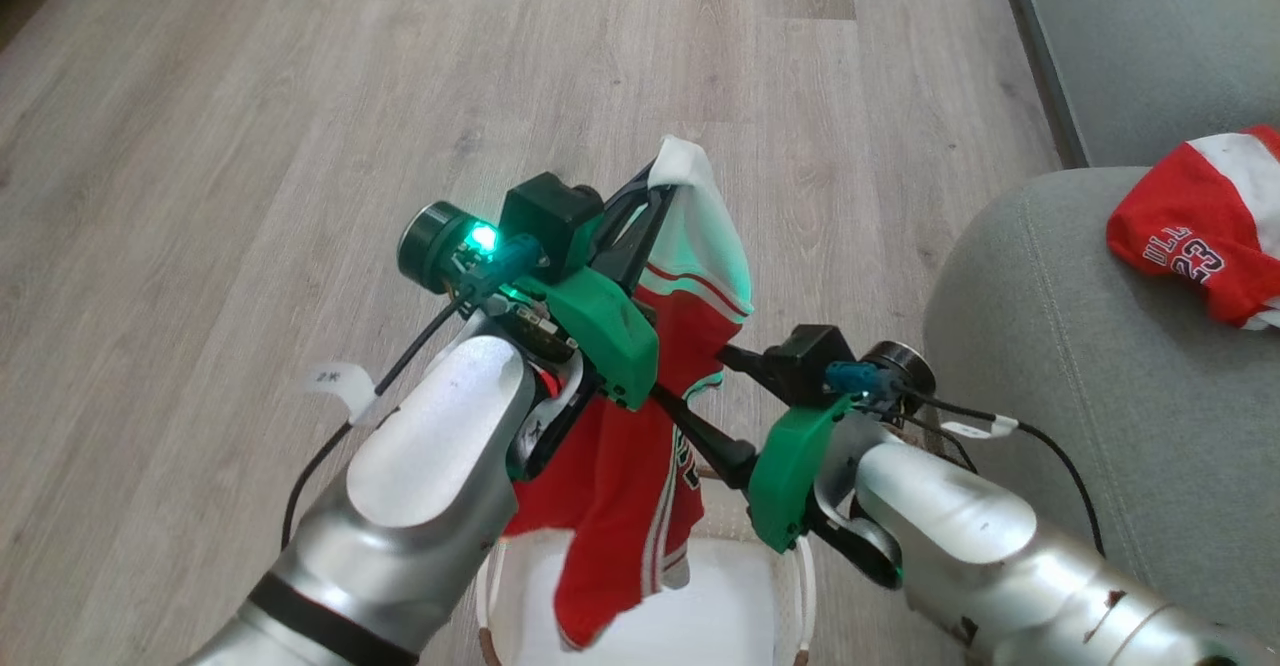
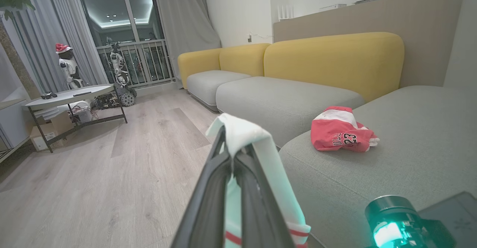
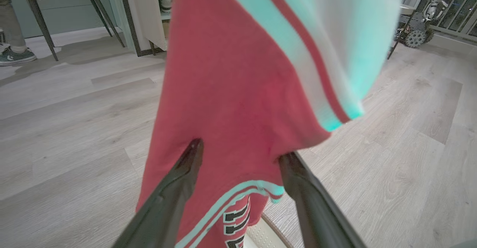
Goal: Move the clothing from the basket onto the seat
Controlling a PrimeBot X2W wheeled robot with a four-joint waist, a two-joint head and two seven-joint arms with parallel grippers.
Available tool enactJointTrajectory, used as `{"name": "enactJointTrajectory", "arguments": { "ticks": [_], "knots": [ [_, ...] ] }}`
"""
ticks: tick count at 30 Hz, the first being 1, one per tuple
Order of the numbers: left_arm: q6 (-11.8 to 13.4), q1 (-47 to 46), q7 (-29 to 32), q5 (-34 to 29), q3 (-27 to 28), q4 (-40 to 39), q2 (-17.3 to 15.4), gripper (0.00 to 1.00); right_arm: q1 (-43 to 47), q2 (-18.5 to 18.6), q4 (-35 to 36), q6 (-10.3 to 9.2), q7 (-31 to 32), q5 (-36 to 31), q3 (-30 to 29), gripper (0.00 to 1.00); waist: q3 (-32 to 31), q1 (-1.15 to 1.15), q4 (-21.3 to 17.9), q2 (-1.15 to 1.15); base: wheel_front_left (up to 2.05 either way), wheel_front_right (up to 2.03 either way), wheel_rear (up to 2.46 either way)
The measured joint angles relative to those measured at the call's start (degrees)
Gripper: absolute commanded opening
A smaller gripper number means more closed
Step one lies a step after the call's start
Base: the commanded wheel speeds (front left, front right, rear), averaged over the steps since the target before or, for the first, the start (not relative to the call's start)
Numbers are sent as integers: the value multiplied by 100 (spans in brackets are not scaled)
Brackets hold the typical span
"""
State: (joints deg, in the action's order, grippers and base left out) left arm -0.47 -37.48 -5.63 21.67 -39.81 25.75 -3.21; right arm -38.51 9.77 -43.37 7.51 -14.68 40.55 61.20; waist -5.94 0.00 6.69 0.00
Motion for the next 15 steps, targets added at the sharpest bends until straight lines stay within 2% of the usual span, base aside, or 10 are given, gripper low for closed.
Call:
{"name": "enactJointTrajectory", "arguments": {
  "ticks": [10,11,12,13,14,15],
  "knots": [
    [48,16,-46,79,-27,-27,2,0,-235,-104,-144,-1,0,145,131,100,41,0,15,0,0,0,0],
    [48,16,-51,79,-32,-31,2,0,-237,-126,-145,0,0,140,132,89,44,0,22,0,0,0,0],
    [48,16,-51,79,-32,-31,2,0,-237,-126,-145,0,0,140,132,46,44,0,22,0,0,0,0],
    [48,16,-51,79,-35,-31,2,0,-241,-151,-145,-1,0,112,129,36,47,0,28,0,0,0,0],
    [48,16,-51,86,-40,-31,2,0,-250,-172,-156,-1,0,82,116,9,51,0,35,0,0,0,0],
    [49,16,-51,121,-44,-31,3,0,-264,-191,-168,-1,0,41,82,0,54,0,41,0,0,0,0]
  ]
}}
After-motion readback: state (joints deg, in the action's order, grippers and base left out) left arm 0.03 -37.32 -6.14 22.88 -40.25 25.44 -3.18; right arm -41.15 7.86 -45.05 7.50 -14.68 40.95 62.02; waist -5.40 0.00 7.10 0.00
